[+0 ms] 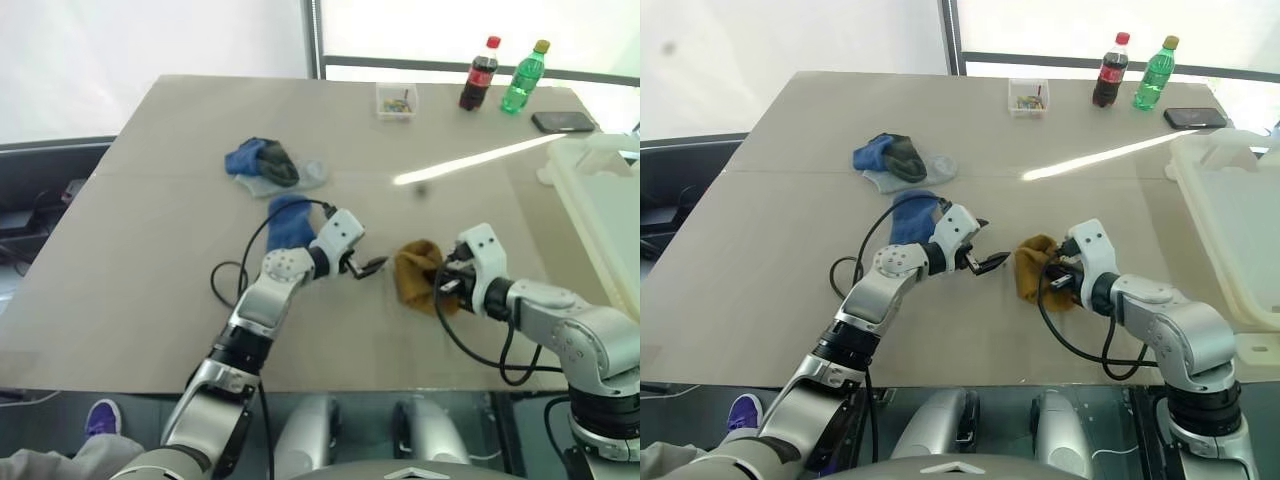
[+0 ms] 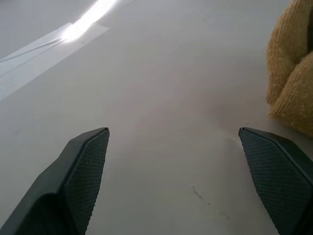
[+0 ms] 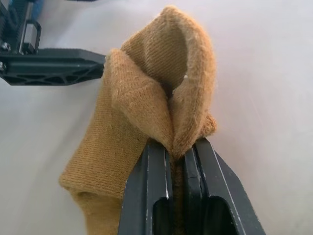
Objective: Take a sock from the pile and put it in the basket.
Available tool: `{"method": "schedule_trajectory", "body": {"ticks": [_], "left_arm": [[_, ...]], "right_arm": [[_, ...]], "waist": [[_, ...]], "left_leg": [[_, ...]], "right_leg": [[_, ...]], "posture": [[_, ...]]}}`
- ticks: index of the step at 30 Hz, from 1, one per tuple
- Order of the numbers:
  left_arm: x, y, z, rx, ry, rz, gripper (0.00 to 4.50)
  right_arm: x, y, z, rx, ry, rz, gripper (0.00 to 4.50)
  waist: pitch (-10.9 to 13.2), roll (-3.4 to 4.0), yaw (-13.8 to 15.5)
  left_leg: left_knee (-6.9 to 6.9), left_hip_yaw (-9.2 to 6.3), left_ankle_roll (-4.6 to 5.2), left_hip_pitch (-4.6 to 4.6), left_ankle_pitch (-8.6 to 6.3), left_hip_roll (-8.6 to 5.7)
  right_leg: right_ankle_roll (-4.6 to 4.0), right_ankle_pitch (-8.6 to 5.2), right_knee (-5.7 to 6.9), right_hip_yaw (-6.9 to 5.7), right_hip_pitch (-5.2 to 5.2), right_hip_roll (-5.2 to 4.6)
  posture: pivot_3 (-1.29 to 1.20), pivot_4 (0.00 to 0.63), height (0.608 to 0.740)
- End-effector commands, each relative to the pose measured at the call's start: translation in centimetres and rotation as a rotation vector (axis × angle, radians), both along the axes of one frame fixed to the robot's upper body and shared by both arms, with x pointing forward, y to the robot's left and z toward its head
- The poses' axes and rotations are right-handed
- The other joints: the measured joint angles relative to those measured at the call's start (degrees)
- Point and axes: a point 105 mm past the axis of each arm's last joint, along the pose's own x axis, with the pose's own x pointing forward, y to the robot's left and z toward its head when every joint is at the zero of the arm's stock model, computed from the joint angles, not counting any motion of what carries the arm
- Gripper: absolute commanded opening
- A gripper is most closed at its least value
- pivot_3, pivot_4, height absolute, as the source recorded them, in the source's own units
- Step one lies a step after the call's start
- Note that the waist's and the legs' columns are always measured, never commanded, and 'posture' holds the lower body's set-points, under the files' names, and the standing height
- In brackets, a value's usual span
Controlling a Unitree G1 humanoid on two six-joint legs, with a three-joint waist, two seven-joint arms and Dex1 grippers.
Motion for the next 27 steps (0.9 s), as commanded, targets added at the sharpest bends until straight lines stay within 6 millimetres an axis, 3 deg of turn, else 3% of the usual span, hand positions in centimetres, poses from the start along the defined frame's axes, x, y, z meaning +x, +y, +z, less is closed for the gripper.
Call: {"method": "schedule_trajectory", "body": {"ticks": [1,6,11,17,21,24,27], "left_arm": [[0.0,-0.9,2.6,-0.096,-0.081,-0.016,4.50],[-0.2,-1.3,8.6,-0.426,-0.187,-0.036,4.50],[-3.0,-2.2,10.1,-0.501,-0.042,-0.258,4.50],[-4.1,-2.5,10.6,-0.445,-0.056,-0.337,4.50],[-4.9,-3.2,11.5,-0.426,-0.079,-0.412,4.50],[-5.8,-3.6,12.0,-0.408,-0.087,-0.465,4.50],[-6.2,-3.8,12.2,-0.407,-0.090,-0.480,4.50]], "right_arm": [[-0.2,0.0,1.7,0.058,-0.072,-0.003,0.04],[0.2,-1.3,4.3,0.301,-0.095,-0.082,0.04],[1.4,-5.4,7.4,0.417,-0.169,-0.218,0.04],[4.2,-13.0,12.3,0.425,-0.282,-0.469,0.04],[6.3,-19.2,15.4,0.391,-0.344,-0.712,0.04],[8.4,-24.5,16.2,0.371,-0.360,-0.944,0.04],[9.9,-26.6,15.4,0.384,-0.333,-1.051,0.04]], "waist": [[0.0,0.00,0.0],[0.0,0.00,0.1],[0.0,0.06,-0.1],[0.1,0.43,-0.1],[0.2,0.44,0.0],[0.2,0.48,-0.2],[0.2,0.48,-0.4]], "left_leg": [[0.00,0.00,0.00,0.00,0.00,0.00],[0.02,-0.03,0.00,-0.03,0.00,0.02],[0.05,-0.01,0.00,-0.02,0.00,0.00],[0.06,0.18,0.01,0.06,0.01,-0.01],[0.06,0.21,0.02,0.05,0.01,-0.01],[0.06,0.28,0.02,0.04,0.01,0.00],[-0.01,0.37,0.01,0.10,0.01,0.01]], "right_leg": [[0.00,0.00,0.00,0.00,0.00,0.00],[0.01,0.01,0.00,0.00,0.00,-0.02],[0.03,0.02,0.00,0.01,0.01,-0.03],[0.03,0.02,0.12,0.17,0.00,0.07],[0.03,0.02,0.09,0.16,0.01,0.07],[0.03,0.02,0.05,0.23,0.00,0.09],[0.03,0.02,-0.02,0.34,0.00,0.12]], "posture": [[0.00,0.150,0.729],[0.00,0.150,0.729],[0.00,0.150,0.729],[0.00,0.150,0.729],[0.00,0.150,0.729],[0.00,0.150,0.729],[0.00,0.150,0.729]]}}
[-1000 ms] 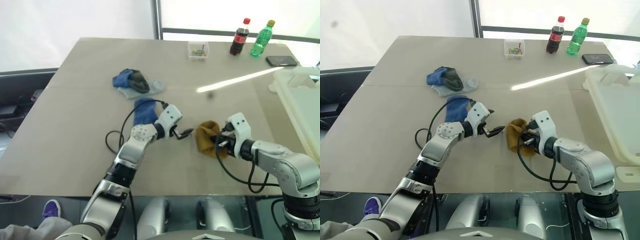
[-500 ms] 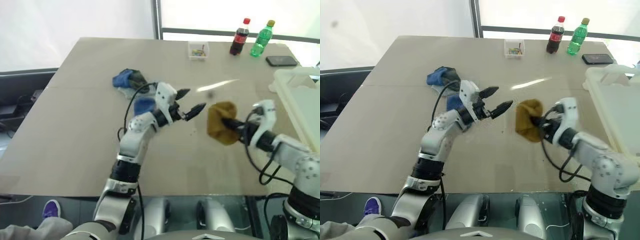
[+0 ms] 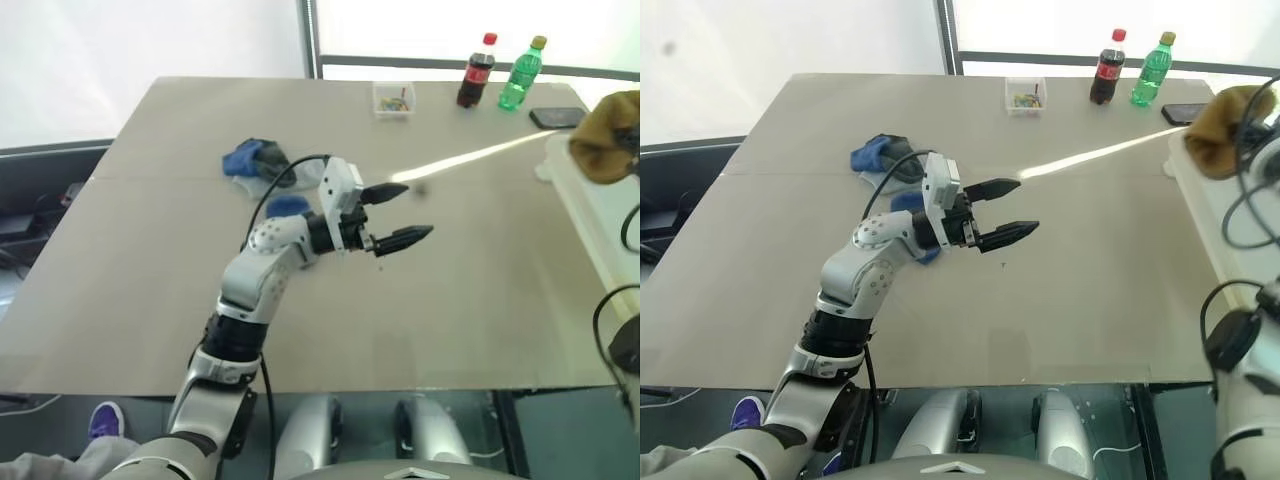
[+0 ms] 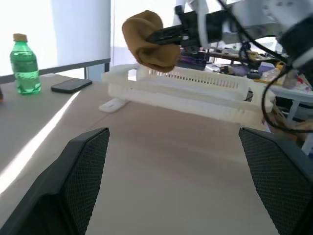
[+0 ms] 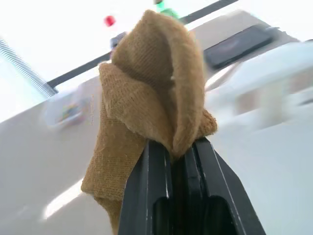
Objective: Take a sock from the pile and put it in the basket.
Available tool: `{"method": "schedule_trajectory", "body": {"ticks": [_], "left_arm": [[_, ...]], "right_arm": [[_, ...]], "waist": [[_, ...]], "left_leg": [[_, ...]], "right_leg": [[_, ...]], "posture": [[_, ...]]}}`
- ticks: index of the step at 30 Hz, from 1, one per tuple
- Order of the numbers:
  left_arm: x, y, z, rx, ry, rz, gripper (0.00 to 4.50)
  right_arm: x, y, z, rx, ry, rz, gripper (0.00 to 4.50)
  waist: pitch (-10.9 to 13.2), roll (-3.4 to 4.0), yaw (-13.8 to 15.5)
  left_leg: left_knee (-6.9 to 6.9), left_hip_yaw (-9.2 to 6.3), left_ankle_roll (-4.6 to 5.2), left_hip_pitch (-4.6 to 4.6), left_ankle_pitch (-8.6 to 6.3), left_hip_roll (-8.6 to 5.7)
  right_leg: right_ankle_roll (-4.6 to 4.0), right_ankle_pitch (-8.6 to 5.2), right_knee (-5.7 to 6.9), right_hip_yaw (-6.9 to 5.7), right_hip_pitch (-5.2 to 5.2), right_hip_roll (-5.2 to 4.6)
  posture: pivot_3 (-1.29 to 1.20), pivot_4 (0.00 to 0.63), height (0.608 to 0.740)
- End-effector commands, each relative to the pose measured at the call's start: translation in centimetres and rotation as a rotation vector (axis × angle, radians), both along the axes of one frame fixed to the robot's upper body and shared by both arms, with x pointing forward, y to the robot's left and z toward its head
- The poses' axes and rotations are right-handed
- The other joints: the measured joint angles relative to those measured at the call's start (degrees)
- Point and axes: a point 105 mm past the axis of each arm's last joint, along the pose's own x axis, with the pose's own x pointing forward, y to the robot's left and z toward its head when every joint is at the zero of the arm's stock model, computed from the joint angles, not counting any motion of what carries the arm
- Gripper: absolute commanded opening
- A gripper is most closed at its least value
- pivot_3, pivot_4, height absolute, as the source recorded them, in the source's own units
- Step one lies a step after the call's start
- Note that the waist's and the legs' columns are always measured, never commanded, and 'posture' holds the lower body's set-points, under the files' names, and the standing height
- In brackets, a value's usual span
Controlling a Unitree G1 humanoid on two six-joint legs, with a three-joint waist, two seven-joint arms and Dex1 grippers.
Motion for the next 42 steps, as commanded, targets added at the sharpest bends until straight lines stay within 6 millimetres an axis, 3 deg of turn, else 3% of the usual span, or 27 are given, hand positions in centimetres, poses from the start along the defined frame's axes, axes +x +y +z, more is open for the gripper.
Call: {"method": "schedule_trajectory", "body": {"ticks": [1,6,7,15,21,24,26,31,35,39,42], "left_arm": [[-1.1,-0.5,1.3,-0.021,-0.050,-0.045,4.50],[-1.1,-0.6,1.2,-0.027,-0.047,-0.025,4.50],[-1.1,-0.5,1.1,-0.029,-0.045,-0.020,4.50],[-0.7,-0.4,0.7,-0.031,-0.036,0.021,4.50],[0.2,-0.1,0.4,-0.024,-0.036,0.067,4.50],[1.3,0.2,0.9,-0.093,-0.073,0.139,4.50],[2.2,0.8,1.3,-0.124,-0.119,0.180,4.50],[3.3,2.4,2.3,-0.151,-0.068,0.144,4.50],[2.2,5.0,1.8,-0.059,-0.023,0.091,4.50],[1.2,9.3,0.8,0.059,-0.033,0.193,4.50],[-0.3,12.4,0.0,0.115,0.001,0.258,4.50]], "right_arm": [[1.2,-2.3,-0.7,0.018,0.008,-0.129,0.04],[2.5,-2.6,-2.8,0.036,0.039,-0.173,0.04],[2.6,-2.6,-3.1,0.036,0.047,-0.178,0.84],[2.3,-3.1,-4.2,-0.052,0.107,-0.190,4.45],[0.9,-4.1,-1.3,-0.318,0.027,-0.182,4.45],[-0.4,-1.6,0.1,-0.492,-0.048,-0.067,4.45],[-2.0,2.2,0.6,-0.588,-0.120,0.119,4.45],[-5.6,9.0,-1.2,-0.745,-0.156,0.411,4.45],[-8.8,13.8,-2.9,-0.784,-0.200,0.631,4.45],[-11.7,15.8,-5.8,-0.817,-0.138,0.800,4.45],[-13.1,15.6,-7.5,-0.856,-0.078,0.845,4.45]], "waist": [[0.0,0.00,-0.3],[0.1,0.14,-1.1],[0.1,0.17,-1.1],[0.1,0.18,-1.1],[0.1,0.19,-0.6],[0.1,0.20,-0.3],[0.1,0.22,0.1],[0.1,0.28,0.2],[0.1,0.28,0.2],[0.1,0.25,0.2],[0.1,0.24,0.2]], "left_leg": [[-0.08,0.02,0.00,0.02,0.00,0.01],[-0.25,0.11,-0.24,0.01,0.15,0.03],[-0.26,0.13,-0.25,0.00,0.15,0.02],[-0.25,0.12,-0.25,-0.02,0.15,0.02],[-0.25,0.04,-0.25,-0.07,0.15,0.02],[-0.22,0.06,-0.24,-0.10,0.15,0.02],[-0.22,0.04,-0.25,-0.11,0.15,0.03],[-0.13,0.03,0.02,-0.04,-0.01,0.08],[-0.04,-0.03,0.02,0.05,-0.01,0.08],[-0.04,-0.06,0.01,0.05,-0.02,0.08],[-0.03,-0.07,0.01,0.07,-0.02,0.08]], "right_leg": [[0.00,0.00,-0.04,0.03,0.00,0.01],[0.00,0.00,-0.10,0.13,-0.04,0.00],[0.00,0.00,-0.12,0.15,-0.04,0.00],[0.01,0.00,-0.14,0.14,-0.04,-0.02],[0.01,0.00,-0.16,0.07,-0.04,-0.03],[0.02,0.01,-0.15,0.09,-0.08,-0.04],[0.03,0.01,-0.13,0.07,-0.09,-0.05],[0.04,0.02,0.00,0.07,-0.11,0.03],[0.05,0.02,0.02,0.04,0.01,0.05],[0.05,0.01,-0.02,0.04,0.03,0.04],[0.04,0.01,-0.05,0.03,0.06,0.00]], "posture": [[0.00,0.150,0.729],[0.00,0.150,0.729],[0.00,0.150,0.729],[0.00,0.150,0.729],[0.00,0.150,0.729],[0.00,0.150,0.729],[0.00,0.150,0.729],[0.00,0.150,0.729],[0.00,0.150,0.729],[0.00,0.150,0.729],[0.00,0.150,0.729]]}}
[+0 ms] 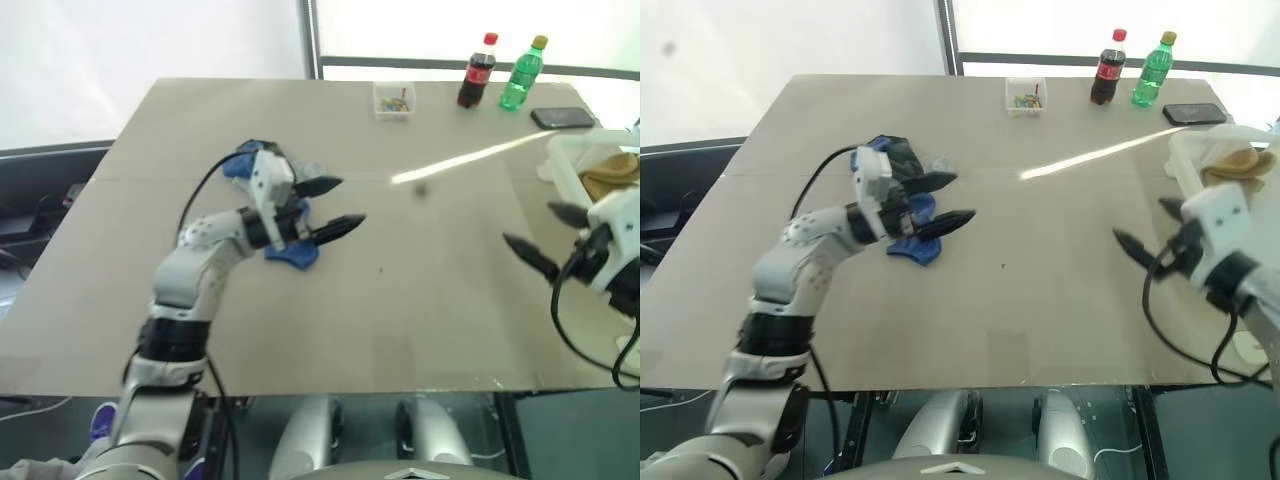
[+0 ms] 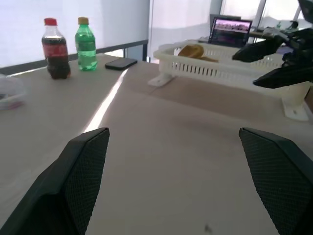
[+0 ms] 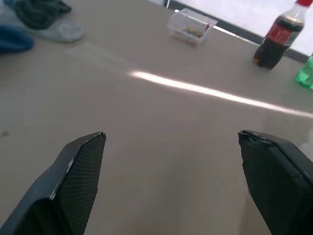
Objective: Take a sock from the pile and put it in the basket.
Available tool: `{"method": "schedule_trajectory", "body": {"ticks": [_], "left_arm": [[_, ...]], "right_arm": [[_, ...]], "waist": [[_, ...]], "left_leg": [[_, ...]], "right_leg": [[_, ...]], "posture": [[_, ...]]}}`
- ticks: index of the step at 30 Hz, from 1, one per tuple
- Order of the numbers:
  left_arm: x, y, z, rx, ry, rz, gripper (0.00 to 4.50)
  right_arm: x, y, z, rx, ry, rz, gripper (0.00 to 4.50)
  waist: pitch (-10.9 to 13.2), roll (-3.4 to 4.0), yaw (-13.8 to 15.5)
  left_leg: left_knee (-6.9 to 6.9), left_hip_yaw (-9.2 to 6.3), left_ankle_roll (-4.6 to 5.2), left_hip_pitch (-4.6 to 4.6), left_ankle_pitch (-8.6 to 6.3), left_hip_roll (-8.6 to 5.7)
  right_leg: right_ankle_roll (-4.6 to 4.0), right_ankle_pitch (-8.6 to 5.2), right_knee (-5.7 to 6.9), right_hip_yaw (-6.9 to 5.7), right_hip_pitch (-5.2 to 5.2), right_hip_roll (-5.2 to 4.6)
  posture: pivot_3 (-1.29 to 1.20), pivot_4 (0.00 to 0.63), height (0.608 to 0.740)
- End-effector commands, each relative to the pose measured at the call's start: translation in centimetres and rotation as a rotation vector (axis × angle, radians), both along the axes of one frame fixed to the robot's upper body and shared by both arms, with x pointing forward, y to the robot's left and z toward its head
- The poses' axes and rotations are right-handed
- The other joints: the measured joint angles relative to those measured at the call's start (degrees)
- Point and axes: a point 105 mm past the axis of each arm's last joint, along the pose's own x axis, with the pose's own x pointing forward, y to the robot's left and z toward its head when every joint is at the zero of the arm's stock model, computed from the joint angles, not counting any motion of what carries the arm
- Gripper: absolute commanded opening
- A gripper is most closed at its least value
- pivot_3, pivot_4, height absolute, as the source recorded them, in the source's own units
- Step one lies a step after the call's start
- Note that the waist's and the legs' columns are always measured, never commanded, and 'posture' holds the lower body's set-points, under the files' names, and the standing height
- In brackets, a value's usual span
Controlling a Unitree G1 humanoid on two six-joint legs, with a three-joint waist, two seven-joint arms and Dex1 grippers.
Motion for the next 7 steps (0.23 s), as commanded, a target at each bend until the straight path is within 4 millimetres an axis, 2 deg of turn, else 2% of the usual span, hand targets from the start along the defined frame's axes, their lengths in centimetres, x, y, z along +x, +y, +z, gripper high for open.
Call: {"method": "schedule_trajectory", "body": {"ticks": [1,3,7], "left_arm": [[-2.5,3.1,0.8,0.048,-0.028,0.042,4.50],[-3.7,4.7,0.1,0.091,0.005,0.072,4.50],[-4.8,6.1,-0.7,0.122,0.070,0.102,4.50]], "right_arm": [[-1.7,-0.2,0.5,-0.099,-0.043,0.035,4.45],[-2.2,-0.4,0.0,-0.111,-0.021,0.042,4.45],[-2.3,-0.5,-0.4,-0.121,-0.007,0.057,4.45]], "waist": [[0.0,-0.01,0.0],[0.0,-0.01,-0.1],[0.0,-0.06,0.2]], "left_leg": [[0.00,-0.01,0.00,-0.01,0.00,0.01],[0.00,0.00,-0.01,0.04,-0.01,0.02],[-0.01,0.00,-0.03,0.28,-0.01,0.05]], "right_leg": [[0.00,0.00,-0.01,-0.01,-0.01,-0.01],[0.00,-0.01,-0.01,0.01,0.01,-0.03],[-0.25,-0.16,-0.04,-0.01,0.21,-0.11]], "posture": [[0.00,0.150,0.729],[0.00,0.150,0.729],[0.00,0.150,0.729]]}}
